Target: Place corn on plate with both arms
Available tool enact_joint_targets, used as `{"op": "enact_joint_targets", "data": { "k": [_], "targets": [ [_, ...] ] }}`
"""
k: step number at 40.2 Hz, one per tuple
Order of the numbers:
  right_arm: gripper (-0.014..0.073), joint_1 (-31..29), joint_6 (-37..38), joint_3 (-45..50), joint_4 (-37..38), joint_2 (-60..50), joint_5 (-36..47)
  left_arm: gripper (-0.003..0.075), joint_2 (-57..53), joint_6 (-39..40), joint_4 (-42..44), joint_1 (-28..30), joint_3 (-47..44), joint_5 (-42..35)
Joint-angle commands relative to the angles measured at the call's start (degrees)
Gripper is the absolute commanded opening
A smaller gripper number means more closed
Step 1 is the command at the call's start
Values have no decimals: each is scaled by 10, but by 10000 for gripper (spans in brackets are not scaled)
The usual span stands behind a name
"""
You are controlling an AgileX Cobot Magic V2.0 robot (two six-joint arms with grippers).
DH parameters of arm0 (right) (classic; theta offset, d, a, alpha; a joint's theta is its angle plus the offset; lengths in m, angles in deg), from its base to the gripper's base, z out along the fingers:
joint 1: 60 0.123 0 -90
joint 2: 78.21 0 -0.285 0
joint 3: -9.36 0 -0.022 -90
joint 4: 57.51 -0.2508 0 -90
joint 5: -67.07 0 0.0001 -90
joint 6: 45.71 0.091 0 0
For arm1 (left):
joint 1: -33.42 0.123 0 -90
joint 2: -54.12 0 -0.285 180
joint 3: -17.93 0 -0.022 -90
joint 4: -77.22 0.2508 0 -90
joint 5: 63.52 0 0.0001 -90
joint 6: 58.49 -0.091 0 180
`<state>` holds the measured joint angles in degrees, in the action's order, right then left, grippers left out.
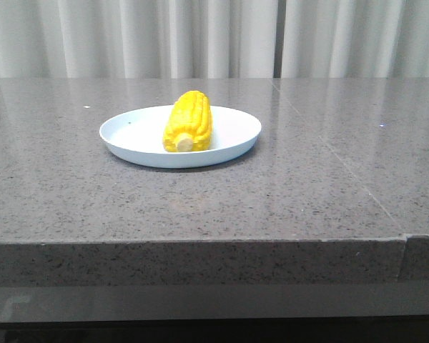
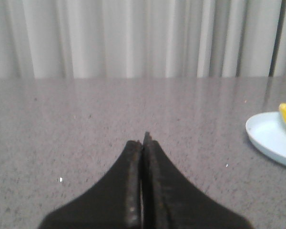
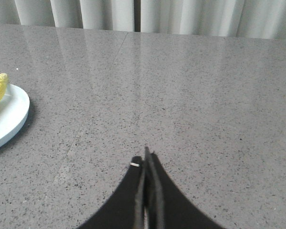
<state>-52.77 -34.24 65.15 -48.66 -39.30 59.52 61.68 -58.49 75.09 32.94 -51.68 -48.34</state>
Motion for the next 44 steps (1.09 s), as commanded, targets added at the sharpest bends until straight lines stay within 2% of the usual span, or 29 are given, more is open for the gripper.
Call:
{"op": "enact_joint_targets", "data": {
  "k": [1,9,44],
  "targets": [
    [-67,-2,-3,-15,8,0,48,-20,-11,0,-18,11,-15,-57],
    [-67,-2,-3,-15,8,0,48,-20,-12,0,-18,12,-79,-119],
    [-67,-2,-3,-15,8,0,48,-20,-11,0,-18,12,-80,-113]
  ]
}}
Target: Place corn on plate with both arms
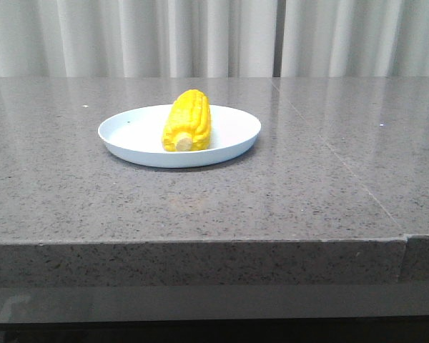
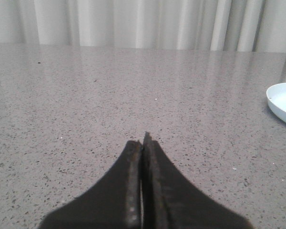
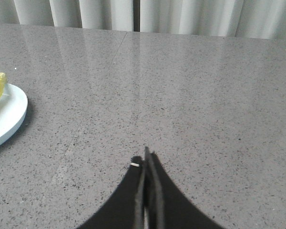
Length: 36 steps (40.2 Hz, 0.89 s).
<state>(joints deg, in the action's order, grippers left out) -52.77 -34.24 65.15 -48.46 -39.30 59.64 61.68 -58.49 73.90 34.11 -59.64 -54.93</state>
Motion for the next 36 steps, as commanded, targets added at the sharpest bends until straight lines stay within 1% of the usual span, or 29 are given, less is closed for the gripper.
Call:
{"op": "enact_joint_targets", "data": {
  "k": [1,13,16,21,25,28,33,36],
  "targets": [
    [-67,-2,-3,-15,6,0,47,-20,-11,0,-6,1,-1,-47],
    [-67,-2,-3,-13,5,0,46,-20,-11,0,-6,1,-1,-47],
    [-67,-4,-5,-2,3,-8,57,-20,-11,0,-6,1,-1,-47],
    [-67,-5,-57,43,-46,-43,80,-20,-11,0,-6,1,-1,-47],
    [-67,-7,-109,111,-91,-94,104,-20,-11,-4,-6,1,-1,-47],
    [-67,-17,-121,159,-111,-136,110,-20,-11,0,-6,1,-1,-47],
    [-67,-55,-121,218,-138,-206,99,-20,-11,0,-6,1,-1,-47],
    [-67,-78,-121,220,-141,-240,52,-20,-11,0,-6,1,-1,-47]
  ]
}}
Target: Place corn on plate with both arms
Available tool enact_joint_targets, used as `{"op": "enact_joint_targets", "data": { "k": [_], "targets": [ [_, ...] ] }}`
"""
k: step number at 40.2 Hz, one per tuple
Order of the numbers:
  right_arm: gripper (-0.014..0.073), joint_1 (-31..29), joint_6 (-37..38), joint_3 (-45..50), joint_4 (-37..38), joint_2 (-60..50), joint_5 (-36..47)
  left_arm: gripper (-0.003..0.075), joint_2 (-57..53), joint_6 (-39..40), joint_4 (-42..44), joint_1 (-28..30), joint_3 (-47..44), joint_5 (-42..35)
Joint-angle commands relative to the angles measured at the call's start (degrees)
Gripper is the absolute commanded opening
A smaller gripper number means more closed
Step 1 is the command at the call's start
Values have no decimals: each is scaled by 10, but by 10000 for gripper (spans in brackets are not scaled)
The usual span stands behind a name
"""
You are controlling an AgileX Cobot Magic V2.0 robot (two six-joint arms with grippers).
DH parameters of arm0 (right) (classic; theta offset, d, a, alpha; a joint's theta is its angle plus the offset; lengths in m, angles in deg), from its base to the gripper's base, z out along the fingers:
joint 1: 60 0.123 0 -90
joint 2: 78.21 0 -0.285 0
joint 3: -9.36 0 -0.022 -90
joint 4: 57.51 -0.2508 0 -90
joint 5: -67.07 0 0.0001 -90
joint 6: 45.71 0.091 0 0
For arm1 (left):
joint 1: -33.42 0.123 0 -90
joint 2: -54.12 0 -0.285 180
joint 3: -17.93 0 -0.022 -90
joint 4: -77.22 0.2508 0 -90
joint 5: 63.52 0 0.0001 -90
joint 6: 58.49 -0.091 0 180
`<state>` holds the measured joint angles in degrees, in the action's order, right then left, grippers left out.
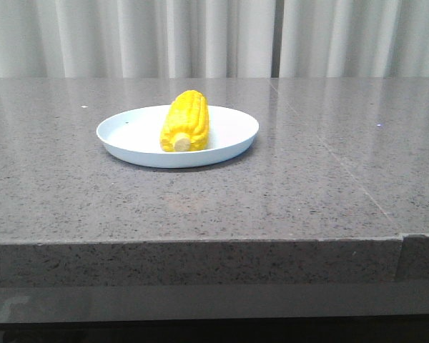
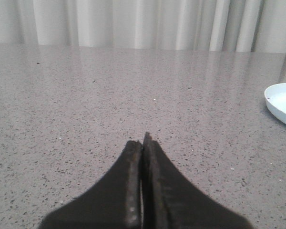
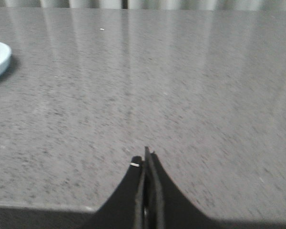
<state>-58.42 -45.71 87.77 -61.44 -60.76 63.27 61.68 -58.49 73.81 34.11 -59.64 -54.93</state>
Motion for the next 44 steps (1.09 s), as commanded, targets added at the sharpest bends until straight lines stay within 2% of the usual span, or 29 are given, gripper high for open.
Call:
{"op": "enact_joint_targets", "data": {
  "k": [1,10,44],
  "targets": [
    [-67,-28,-7,-6,-11,-35,10,-20,-11,0,-5,1,-1,-47],
    [-67,-40,-7,-6,-11,-113,-40,-20,-11,0,-5,1,-1,-47],
    [-67,-40,-7,-6,-11,-110,-33,-20,-11,0,-5,1,-1,-47]
  ]
}}
